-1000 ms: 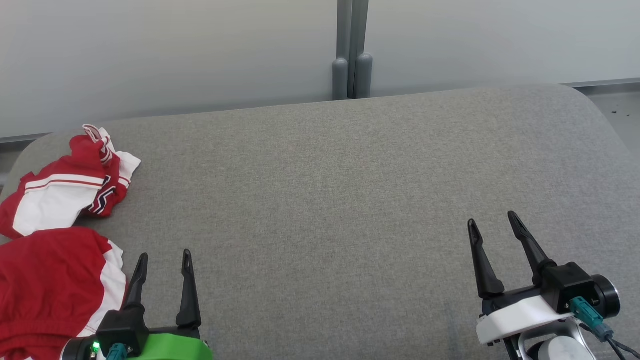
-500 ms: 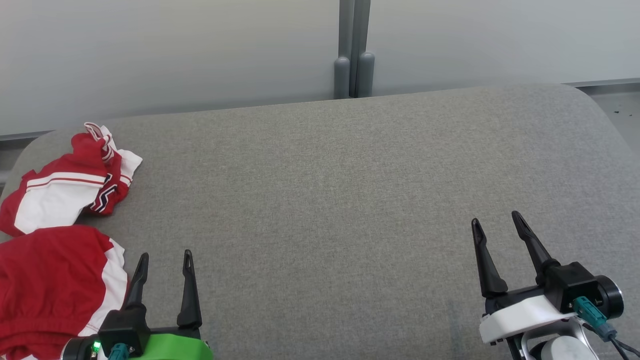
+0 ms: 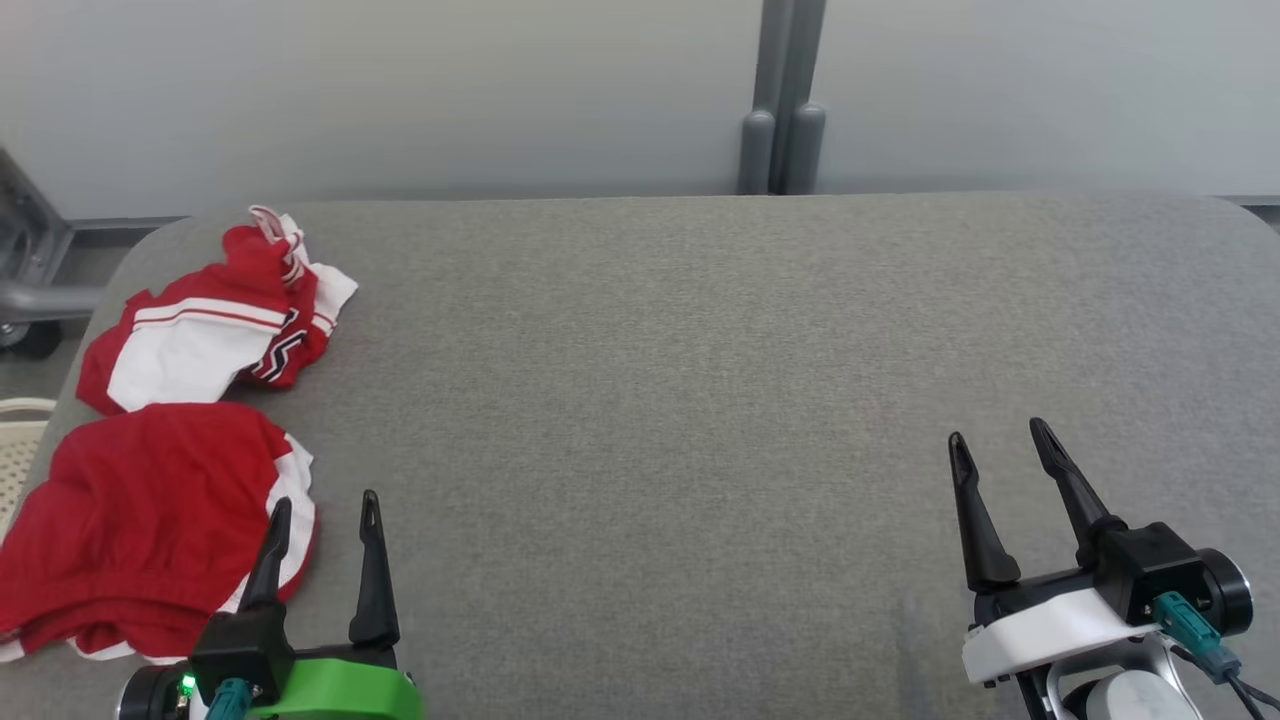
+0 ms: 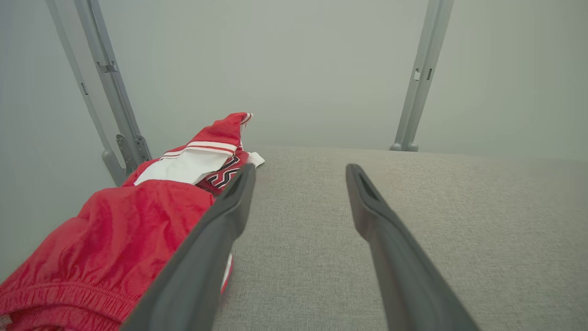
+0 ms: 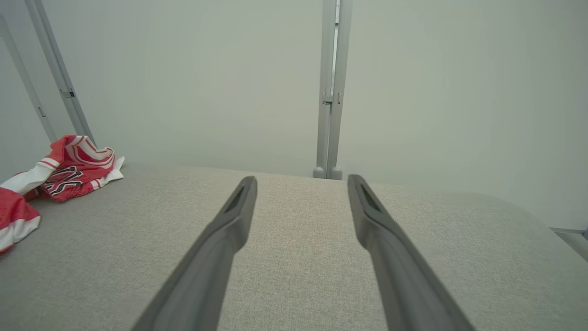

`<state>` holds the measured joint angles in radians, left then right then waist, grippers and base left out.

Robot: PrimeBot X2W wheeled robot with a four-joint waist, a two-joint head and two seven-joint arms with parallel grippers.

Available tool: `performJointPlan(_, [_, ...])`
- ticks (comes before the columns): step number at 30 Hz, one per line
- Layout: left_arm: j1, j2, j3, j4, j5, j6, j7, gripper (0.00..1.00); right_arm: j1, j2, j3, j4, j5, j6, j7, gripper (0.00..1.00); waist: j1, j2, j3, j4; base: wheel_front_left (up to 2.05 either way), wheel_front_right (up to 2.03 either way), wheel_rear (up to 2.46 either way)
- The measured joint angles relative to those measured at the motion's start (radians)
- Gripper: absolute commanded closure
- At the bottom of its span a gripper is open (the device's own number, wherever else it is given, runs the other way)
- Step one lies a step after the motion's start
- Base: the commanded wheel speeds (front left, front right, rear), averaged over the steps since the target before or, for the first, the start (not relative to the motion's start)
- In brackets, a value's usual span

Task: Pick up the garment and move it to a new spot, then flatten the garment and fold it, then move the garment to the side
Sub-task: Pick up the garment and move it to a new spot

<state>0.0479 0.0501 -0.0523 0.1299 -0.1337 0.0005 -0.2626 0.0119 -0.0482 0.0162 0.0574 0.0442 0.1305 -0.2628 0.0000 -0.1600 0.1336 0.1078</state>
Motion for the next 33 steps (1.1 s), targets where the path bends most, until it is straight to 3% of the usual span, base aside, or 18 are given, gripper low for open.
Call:
performJointPlan(22, [-0.005,0.0,0.005,0.009,-0.031,0.016,0.0,0.0,0.0,0.0,0.028,0.011,0.001,0.0,0.0,0.0,0.0,0.0,0.016,0.355,0.0,0.0,0.0])
performJointPlan(27, [-0.004,0.0,0.006,0.011,-0.031,0.017,0.0,0.0,-0.004,0.0,0.034,0.012,0.001,0.0,0.0,0.0,0.0,0.0,0.023,0.402,0.0,0.0,0.0])
performJointPlan(33, [-0.002,-0.001,0.007,0.021,-0.033,0.017,0.0,0.0,-0.004,0.0,0.037,0.013,0.001,0.0,0.0,0.0,0.0,0.0,0.029,0.407,0.0,0.0,0.0])
